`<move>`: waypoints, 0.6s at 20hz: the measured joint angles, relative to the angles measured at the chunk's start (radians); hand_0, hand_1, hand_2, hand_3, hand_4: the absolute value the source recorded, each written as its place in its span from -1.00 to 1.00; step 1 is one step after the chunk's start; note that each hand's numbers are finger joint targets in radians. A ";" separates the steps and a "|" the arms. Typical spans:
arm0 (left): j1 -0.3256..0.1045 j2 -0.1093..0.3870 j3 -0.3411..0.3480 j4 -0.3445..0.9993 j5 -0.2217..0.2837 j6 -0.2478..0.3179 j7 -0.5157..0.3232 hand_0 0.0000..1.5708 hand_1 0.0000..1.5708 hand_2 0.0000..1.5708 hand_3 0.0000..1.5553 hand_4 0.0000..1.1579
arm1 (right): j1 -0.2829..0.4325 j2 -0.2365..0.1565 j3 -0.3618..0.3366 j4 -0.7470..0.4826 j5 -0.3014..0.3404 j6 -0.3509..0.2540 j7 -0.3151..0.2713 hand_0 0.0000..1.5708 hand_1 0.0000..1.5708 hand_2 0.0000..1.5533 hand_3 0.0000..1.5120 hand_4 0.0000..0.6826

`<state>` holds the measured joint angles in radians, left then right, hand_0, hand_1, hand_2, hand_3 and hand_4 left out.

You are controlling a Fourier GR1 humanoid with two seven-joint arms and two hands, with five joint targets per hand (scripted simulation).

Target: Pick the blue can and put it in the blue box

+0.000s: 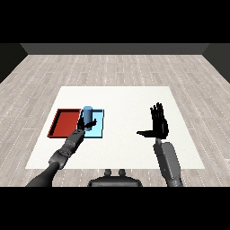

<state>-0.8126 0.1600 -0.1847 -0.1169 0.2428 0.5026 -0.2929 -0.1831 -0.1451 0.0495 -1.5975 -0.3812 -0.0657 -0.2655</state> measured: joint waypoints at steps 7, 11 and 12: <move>-0.043 -0.003 -0.013 0.087 -0.037 0.015 0.094 -1.00 -1.00 -1.00 -1.00 -1.00 | -0.002 -0.021 -0.042 0.008 -0.040 0.048 -0.004 -1.00 -1.00 -1.00 -1.00 -1.00; -0.052 0.005 -0.006 0.081 -0.040 0.071 0.092 -1.00 -1.00 -1.00 -1.00 -1.00 | -0.003 -0.016 -0.040 0.003 -0.023 0.043 -0.010 -1.00 -1.00 -1.00 -1.00 -1.00; -0.051 0.006 0.002 0.074 -0.036 0.083 0.083 -1.00 -1.00 -1.00 -1.00 -1.00 | 0.000 -0.020 -0.041 -0.004 -0.024 0.048 -0.005 -1.00 -1.00 -1.00 -1.00 -1.00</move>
<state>-0.8639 0.1658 -0.1829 -0.0429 0.2068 0.5861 -0.2096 -0.1831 -0.1652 0.0088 -1.6010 -0.4050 -0.0172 -0.2710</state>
